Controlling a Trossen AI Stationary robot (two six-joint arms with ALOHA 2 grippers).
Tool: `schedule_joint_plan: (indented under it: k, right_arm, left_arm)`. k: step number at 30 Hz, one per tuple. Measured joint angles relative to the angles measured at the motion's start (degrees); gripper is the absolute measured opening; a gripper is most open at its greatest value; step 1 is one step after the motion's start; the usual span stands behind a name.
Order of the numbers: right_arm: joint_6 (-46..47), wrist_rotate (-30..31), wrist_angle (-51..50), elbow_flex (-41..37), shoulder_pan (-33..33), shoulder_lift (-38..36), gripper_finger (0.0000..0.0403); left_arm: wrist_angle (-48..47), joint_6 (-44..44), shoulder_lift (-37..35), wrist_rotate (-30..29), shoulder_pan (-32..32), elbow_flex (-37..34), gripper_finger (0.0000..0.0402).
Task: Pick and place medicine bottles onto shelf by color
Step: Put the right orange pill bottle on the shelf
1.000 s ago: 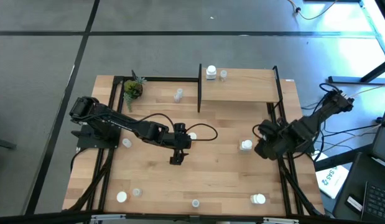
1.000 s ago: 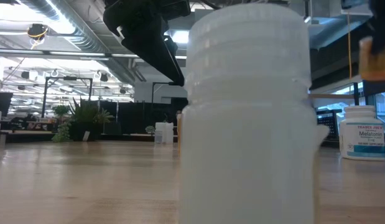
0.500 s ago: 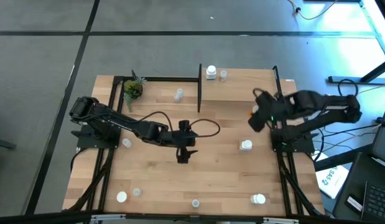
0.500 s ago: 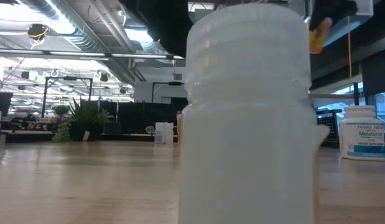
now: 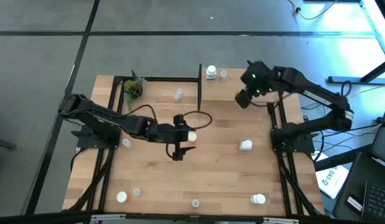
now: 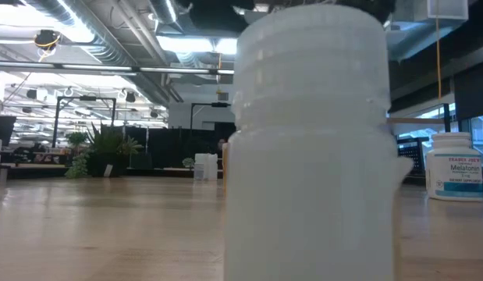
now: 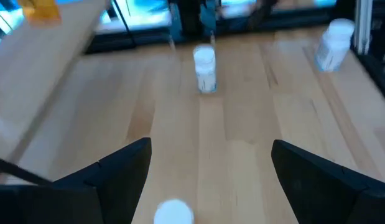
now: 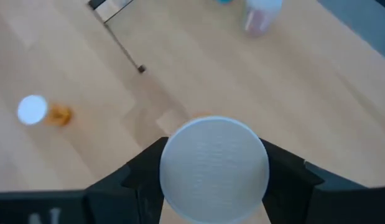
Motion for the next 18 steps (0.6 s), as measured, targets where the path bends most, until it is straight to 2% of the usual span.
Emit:
schedule_joint_plan:
  k: [4,10,18]
  right_arm:
    - [-5.05,-2.58,4.53,0.00,-5.24,3.98,0.0210]
    - [-8.96,-2.65,8.29,0.00,-12.31,9.25,0.0210]
    - [-11.32,-2.61,8.62,0.00,-17.07,11.69,0.0210]
  left_arm:
    - [-1.65,0.00,-1.56,-0.37,0.02,0.04,0.0327]
    - [-3.29,0.00,-1.91,-2.47,0.02,0.00,0.0327]
    - [-3.65,0.00,-1.91,-3.23,0.02,0.00,0.0327]
